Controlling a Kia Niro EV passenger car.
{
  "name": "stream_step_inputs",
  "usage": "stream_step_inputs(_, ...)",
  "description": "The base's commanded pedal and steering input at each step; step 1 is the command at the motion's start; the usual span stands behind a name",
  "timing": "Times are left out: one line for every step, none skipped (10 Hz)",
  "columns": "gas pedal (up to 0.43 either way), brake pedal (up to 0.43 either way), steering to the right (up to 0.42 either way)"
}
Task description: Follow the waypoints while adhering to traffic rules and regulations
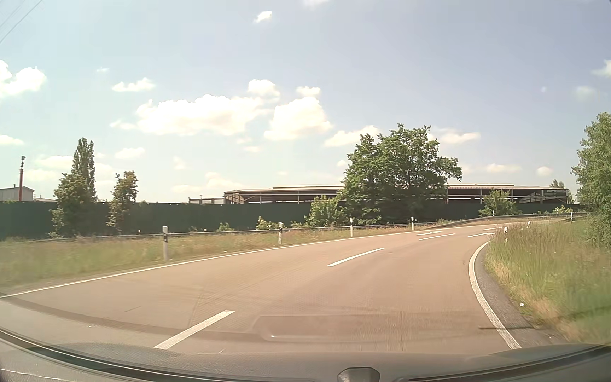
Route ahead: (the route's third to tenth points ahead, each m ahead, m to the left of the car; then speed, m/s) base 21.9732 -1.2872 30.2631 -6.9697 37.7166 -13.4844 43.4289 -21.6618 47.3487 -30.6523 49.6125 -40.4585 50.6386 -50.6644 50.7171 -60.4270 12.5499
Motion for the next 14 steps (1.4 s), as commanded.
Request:
stream_step_inputs(0.197, 0.030, 0.111)
stream_step_inputs(0.197, 0.030, 0.111)
stream_step_inputs(0.197, 0.030, 0.111)
stream_step_inputs(0.197, 0.030, 0.111)
stream_step_inputs(0.197, 0.030, 0.111)
stream_step_inputs(0.197, 0.030, 0.111)
stream_step_inputs(0.197, 0.030, 0.111)
stream_step_inputs(0.197, 0.030, 0.111)
stream_step_inputs(0.197, 0.030, 0.111)
stream_step_inputs(0.197, 0.030, 0.111)
stream_step_inputs(0.197, 0.030, 0.110)
stream_step_inputs(0.197, 0.030, 0.109)
stream_step_inputs(0.197, 0.030, 0.107)
stream_step_inputs(0.209, 0.030, 0.107)
